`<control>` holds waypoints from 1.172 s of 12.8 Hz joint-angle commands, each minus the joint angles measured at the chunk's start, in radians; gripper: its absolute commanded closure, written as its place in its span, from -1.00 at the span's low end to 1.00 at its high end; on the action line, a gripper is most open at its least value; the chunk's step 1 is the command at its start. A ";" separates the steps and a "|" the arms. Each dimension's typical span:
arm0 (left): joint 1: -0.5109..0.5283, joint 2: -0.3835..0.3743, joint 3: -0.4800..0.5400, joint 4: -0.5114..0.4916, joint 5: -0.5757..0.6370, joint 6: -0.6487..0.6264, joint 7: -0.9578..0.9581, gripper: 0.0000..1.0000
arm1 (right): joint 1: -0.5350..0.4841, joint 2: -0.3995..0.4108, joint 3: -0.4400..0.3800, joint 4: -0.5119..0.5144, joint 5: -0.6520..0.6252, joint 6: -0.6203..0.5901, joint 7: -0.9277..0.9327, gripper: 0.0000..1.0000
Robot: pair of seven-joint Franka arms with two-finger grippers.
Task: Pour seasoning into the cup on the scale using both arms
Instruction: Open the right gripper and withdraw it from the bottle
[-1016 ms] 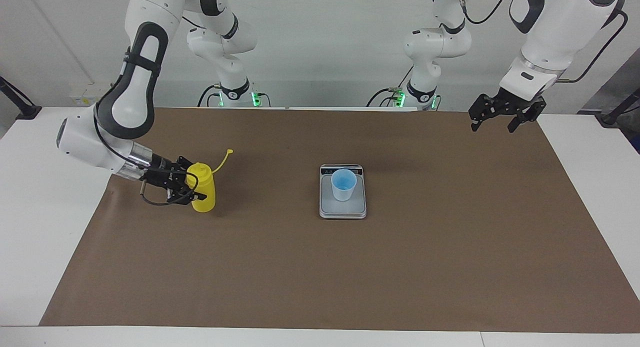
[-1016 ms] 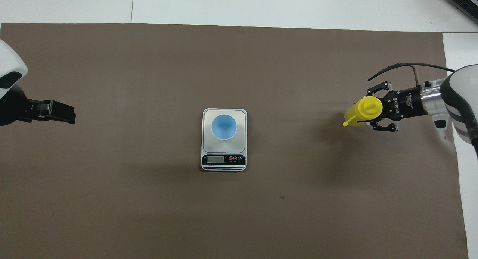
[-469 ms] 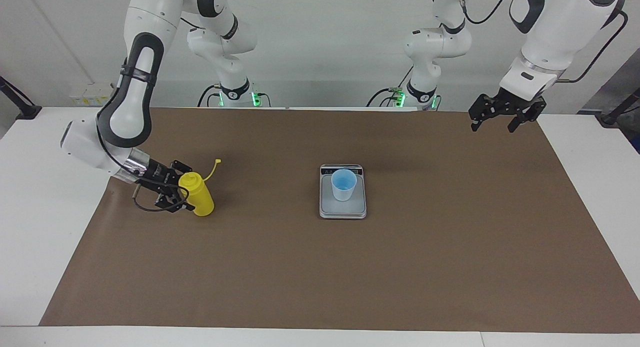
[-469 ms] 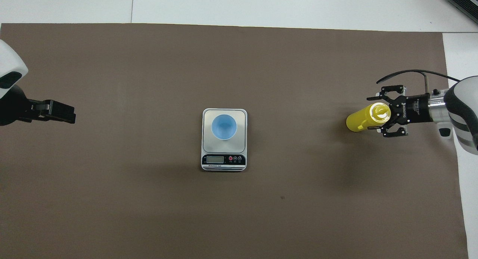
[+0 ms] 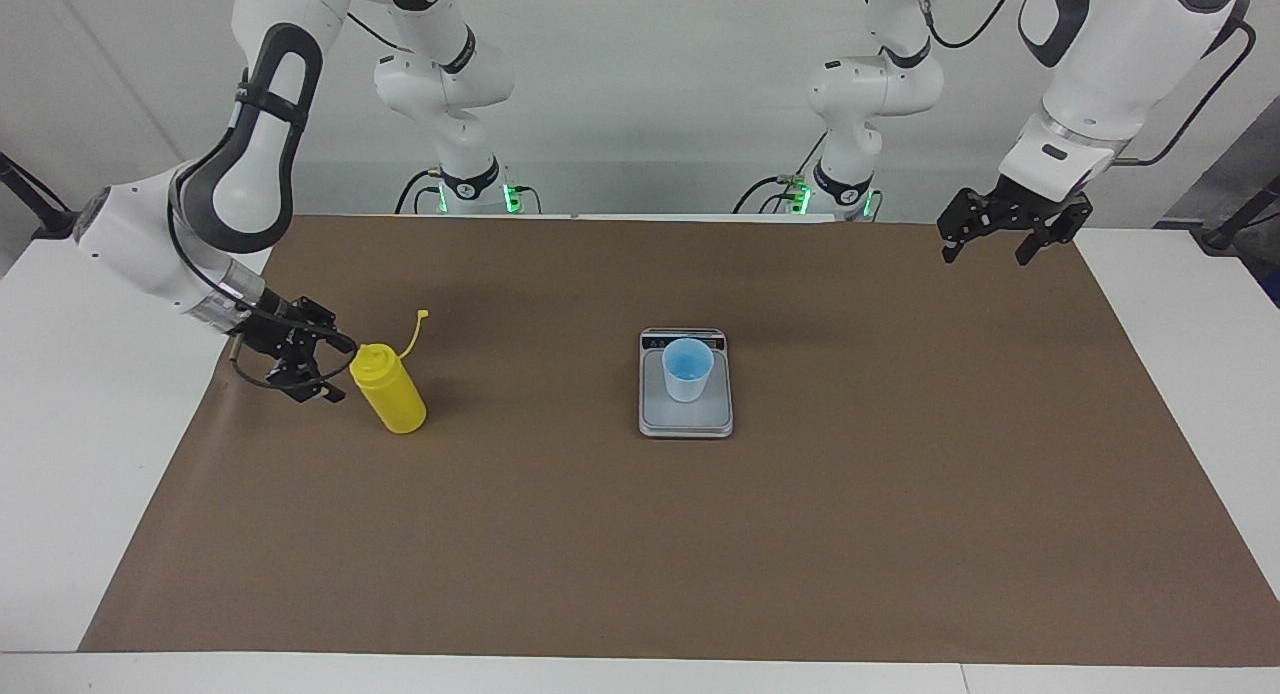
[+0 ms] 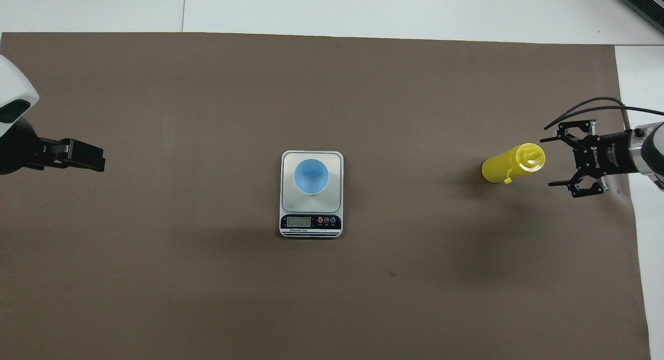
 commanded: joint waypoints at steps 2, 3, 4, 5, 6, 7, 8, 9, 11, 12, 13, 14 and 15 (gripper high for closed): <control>0.000 -0.008 0.001 -0.007 0.014 0.002 0.005 -1.00 | 0.011 -0.054 0.007 -0.007 -0.186 0.015 -0.304 -1.00; 0.000 -0.008 0.001 -0.007 0.014 0.002 0.005 -1.00 | 0.011 -0.060 0.013 0.009 -0.248 0.014 -0.387 -1.00; 0.000 -0.008 0.002 -0.007 0.014 0.002 0.005 -1.00 | 0.013 -0.066 0.016 0.026 -0.284 0.014 -0.424 -1.00; 0.000 -0.008 0.001 -0.007 0.014 0.002 0.005 -1.00 | 0.014 -0.075 0.018 0.042 -0.303 0.014 -0.437 -1.00; 0.000 -0.008 0.001 -0.007 0.014 0.002 0.005 -1.00 | 0.036 -0.093 0.019 0.052 -0.321 0.014 -0.438 -1.00; 0.000 -0.010 0.002 -0.007 0.014 0.002 0.005 -1.00 | 0.060 -0.127 0.021 0.056 -0.361 0.012 -0.451 -1.00; 0.000 -0.010 0.001 -0.007 0.014 0.002 0.005 -1.00 | 0.089 -0.161 0.021 0.056 -0.401 0.003 -0.498 -1.00; 0.000 -0.010 0.001 -0.007 0.014 0.002 0.005 -1.00 | 0.125 -0.185 0.021 0.056 -0.448 -0.002 -0.533 -1.00; 0.000 -0.008 0.002 -0.007 0.014 0.002 0.005 -1.00 | 0.198 -0.227 0.023 0.056 -0.555 -0.028 -0.540 -1.00; 0.000 -0.008 0.002 -0.007 0.014 0.002 0.005 -1.00 | 0.227 -0.253 0.023 0.056 -0.573 -0.055 -0.540 -1.00; 0.000 -0.010 0.002 -0.007 0.014 0.002 0.005 -1.00 | 0.240 -0.277 0.023 0.056 -0.573 -0.077 -0.538 -1.00; 0.000 -0.008 0.001 -0.007 0.014 0.003 0.005 -1.00 | 0.240 -0.294 0.023 0.057 -0.573 -0.077 -0.538 -1.00; 0.000 -0.008 0.001 -0.007 0.014 0.002 0.005 -1.00 | 0.238 -0.298 0.021 0.075 -0.573 -0.078 -0.540 -1.00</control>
